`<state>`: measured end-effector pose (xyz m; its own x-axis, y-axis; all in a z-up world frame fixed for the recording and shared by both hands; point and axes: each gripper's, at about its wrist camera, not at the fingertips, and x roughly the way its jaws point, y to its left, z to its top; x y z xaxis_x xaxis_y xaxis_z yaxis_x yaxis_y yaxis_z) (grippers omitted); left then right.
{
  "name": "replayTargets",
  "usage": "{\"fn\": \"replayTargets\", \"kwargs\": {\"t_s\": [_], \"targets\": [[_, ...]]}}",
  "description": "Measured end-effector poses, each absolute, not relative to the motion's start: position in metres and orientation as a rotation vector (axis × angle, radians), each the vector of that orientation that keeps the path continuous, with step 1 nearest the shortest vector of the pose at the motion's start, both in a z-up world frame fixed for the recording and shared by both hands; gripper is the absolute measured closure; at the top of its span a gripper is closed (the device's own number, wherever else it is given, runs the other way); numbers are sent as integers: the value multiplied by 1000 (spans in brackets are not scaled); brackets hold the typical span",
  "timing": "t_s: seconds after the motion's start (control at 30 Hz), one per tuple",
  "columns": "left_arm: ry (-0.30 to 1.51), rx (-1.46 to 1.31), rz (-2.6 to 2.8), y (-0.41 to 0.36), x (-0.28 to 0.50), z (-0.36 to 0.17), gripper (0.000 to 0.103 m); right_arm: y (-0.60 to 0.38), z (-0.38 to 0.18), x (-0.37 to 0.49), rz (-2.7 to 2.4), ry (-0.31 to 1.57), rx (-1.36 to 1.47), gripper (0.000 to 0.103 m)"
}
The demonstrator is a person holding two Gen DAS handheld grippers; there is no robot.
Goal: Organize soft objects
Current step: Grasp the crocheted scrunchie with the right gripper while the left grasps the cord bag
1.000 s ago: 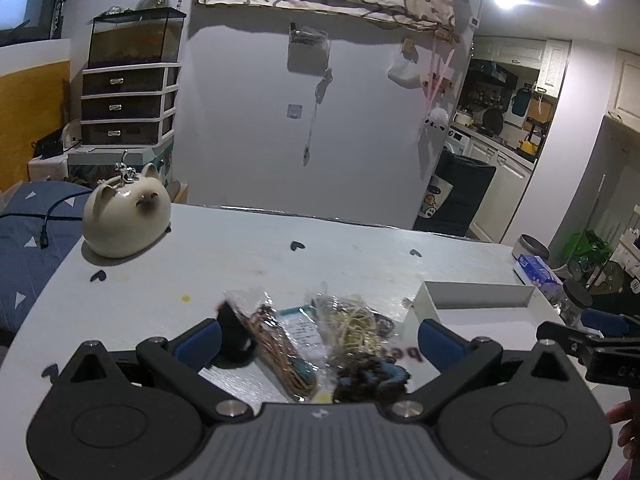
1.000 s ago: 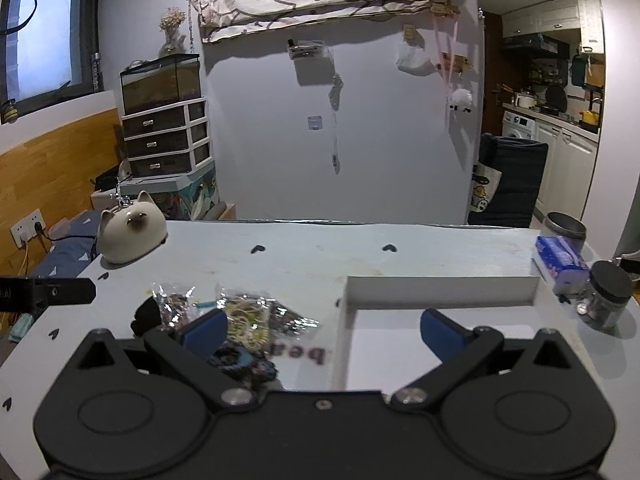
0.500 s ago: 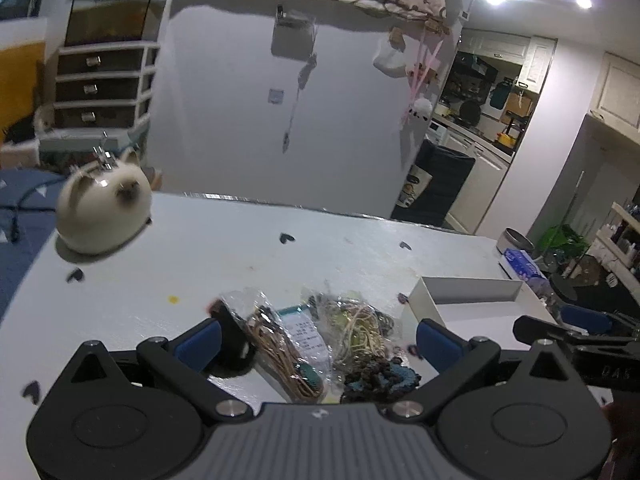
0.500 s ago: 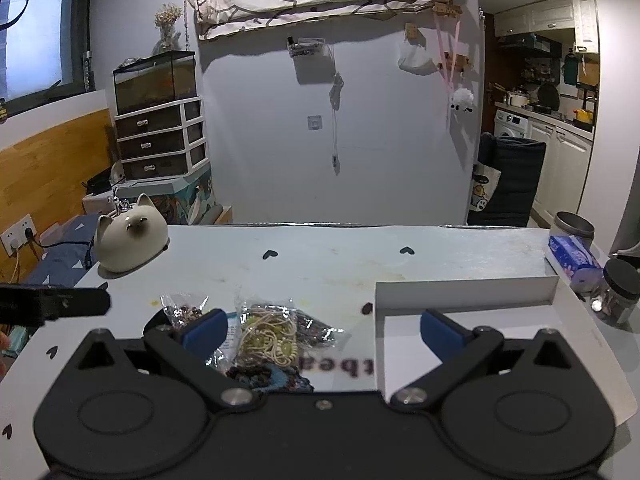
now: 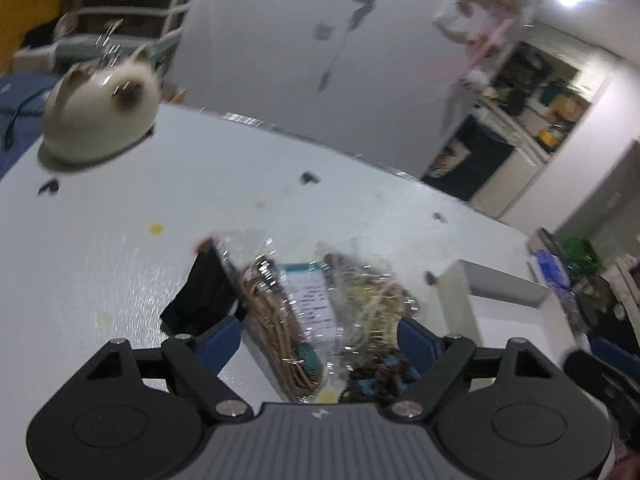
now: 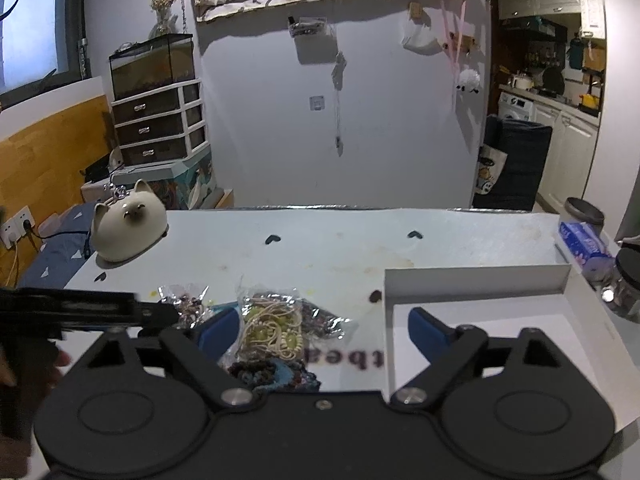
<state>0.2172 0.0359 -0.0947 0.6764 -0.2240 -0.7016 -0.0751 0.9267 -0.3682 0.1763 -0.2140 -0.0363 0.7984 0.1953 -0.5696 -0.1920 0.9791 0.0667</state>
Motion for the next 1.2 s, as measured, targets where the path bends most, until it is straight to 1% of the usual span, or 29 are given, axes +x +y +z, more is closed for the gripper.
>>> {"fn": "replayTargets", "kwargs": {"t_s": [0.13, 0.3, 0.47, 0.57, 0.73, 0.9, 1.03, 1.1, 1.2], "targets": [[884, -420, 10, 34, 234, -118, 18, -210, -41, 179, 226, 626, 5, 14], [928, -380, 75, 20, 254, -140, 18, -209, -45, 183, 225, 652, 4, 16], [948, -293, 67, 7, 263, -152, 22, -209, -50, 188, 236, 684, 17, 23], [968, -279, 87, 14, 262, -159, 24, -207, -54, 191, 247, 702, 18, 26], [976, -238, 94, 34, 247, -163, 23, -199, -63, 196, 280, 735, 15, 28], [974, -181, 128, 59, 226, -162, 24, -191, -76, 208, 312, 782, 9, 35], [946, -160, 105, 74, 214, -156, 25, -183, -85, 219, 335, 822, 3, 35], [907, -79, 61, 71, 212, -150, 25, -179, -90, 223, 345, 847, -5, 34], [841, 72, -35, 58, 212, -141, 26, -173, -97, 230, 353, 895, -9, 26]]}}
